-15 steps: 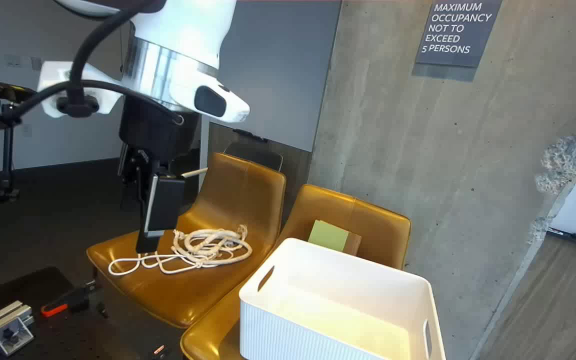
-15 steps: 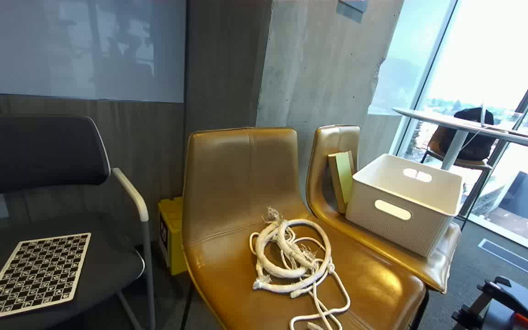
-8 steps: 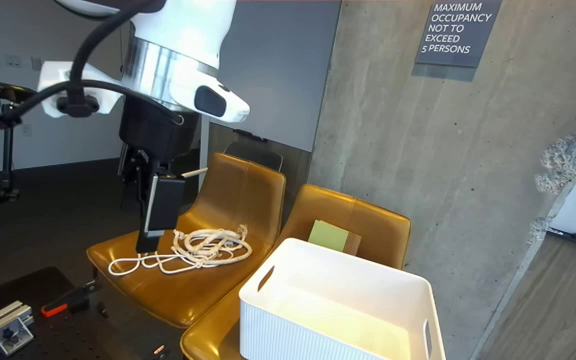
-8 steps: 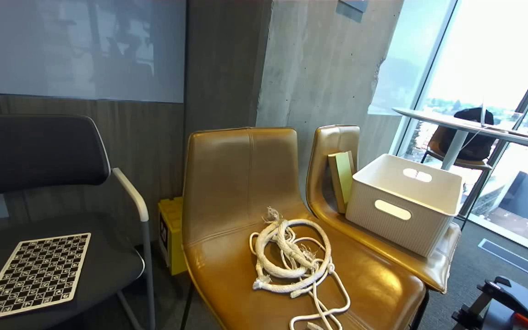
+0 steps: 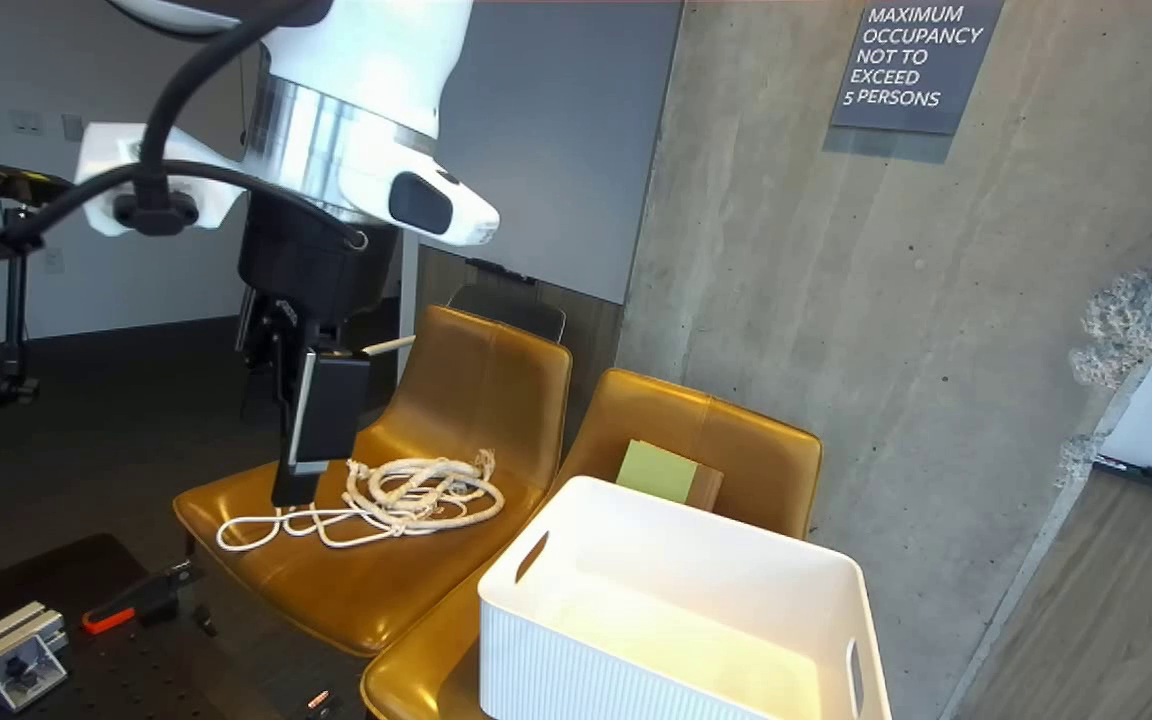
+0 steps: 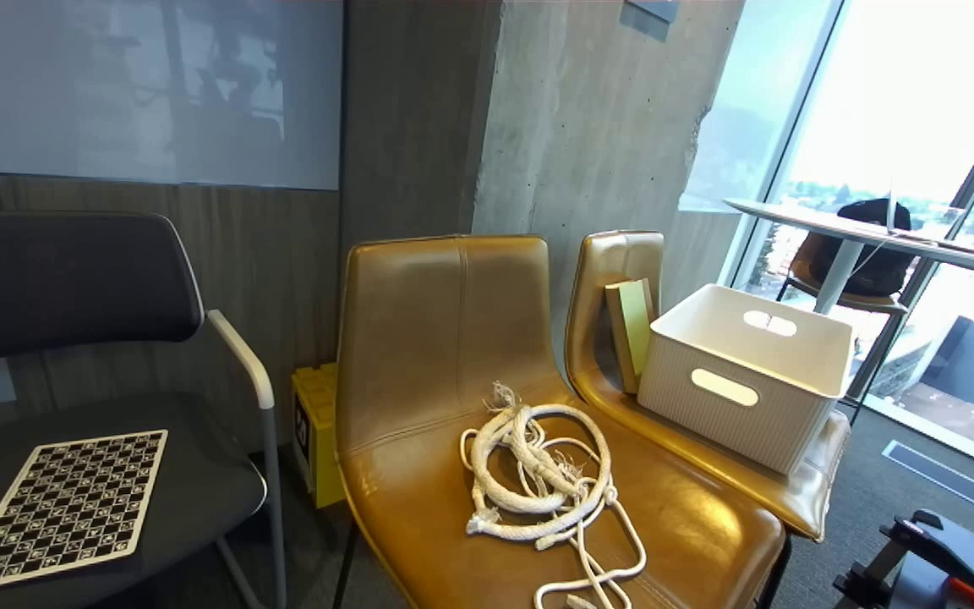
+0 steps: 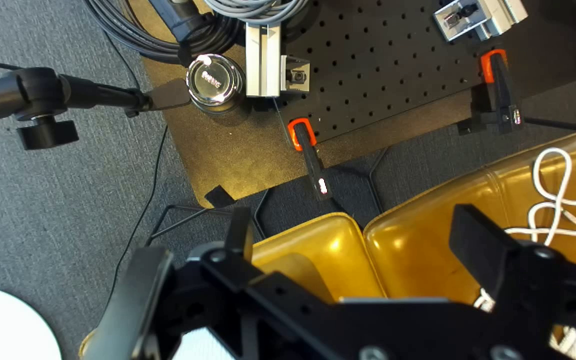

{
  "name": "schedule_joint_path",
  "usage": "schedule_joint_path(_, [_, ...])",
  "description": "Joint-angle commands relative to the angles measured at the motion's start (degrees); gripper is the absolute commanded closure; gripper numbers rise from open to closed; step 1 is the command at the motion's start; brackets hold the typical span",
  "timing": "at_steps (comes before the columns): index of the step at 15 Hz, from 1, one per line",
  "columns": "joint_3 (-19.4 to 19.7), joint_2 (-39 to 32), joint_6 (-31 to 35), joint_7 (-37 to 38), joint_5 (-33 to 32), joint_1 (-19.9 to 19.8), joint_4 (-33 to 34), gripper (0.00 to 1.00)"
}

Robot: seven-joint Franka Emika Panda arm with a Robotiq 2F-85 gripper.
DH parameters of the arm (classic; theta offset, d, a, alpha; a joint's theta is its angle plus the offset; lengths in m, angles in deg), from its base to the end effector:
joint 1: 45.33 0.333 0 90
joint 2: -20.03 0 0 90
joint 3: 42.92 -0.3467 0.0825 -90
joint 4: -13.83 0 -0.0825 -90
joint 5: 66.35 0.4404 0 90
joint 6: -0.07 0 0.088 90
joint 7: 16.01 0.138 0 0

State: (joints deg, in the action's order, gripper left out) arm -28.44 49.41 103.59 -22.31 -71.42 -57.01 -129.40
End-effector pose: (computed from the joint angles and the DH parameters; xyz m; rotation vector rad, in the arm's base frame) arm 0.3571 -0.1839 0.4145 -3.0134 0.4159 0.2664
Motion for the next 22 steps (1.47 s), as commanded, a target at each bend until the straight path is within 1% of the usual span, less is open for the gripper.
schedule_joint_path(1, [-0.4, -0.1, -0.2, -0.2, 0.2, -0.5, 0.1, 0.0])
schedule_joint_path(3, [-1.0, -1.3, -0.5, 0.1, 0.2, 0.0, 0.8, 0.0])
schedule_joint_path(5, [-3.3, -2.7, 1.4, 1.1, -0.4, 1.5, -0.1, 0.0])
schedule_joint_path(9, [-10.5, -6.0, 7.1, 5.3, -0.4, 6.2, -1.9, 0.0])
schedule_joint_path(12, [-16.1, -12.0, 12.2, 9.8, 0.0, 10.5, -0.2, 0.0])
schedule_joint_path(14, [-18.9, -16.4, 15.0, 12.1, 0.0, 12.9, 2.5, 0.0])
schedule_joint_path(17, [-21.1, -22.5, 18.0, 14.0, 1.2, 15.4, 9.7, 0.0])
schedule_joint_path(20, [-21.6, -27.3, 22.0, 15.3, 1.0, 16.4, 17.0, 0.0])
schedule_joint_path(22, [-20.8, -30.2, 24.6, 15.0, 2.9, 16.3, 21.3, 0.0])
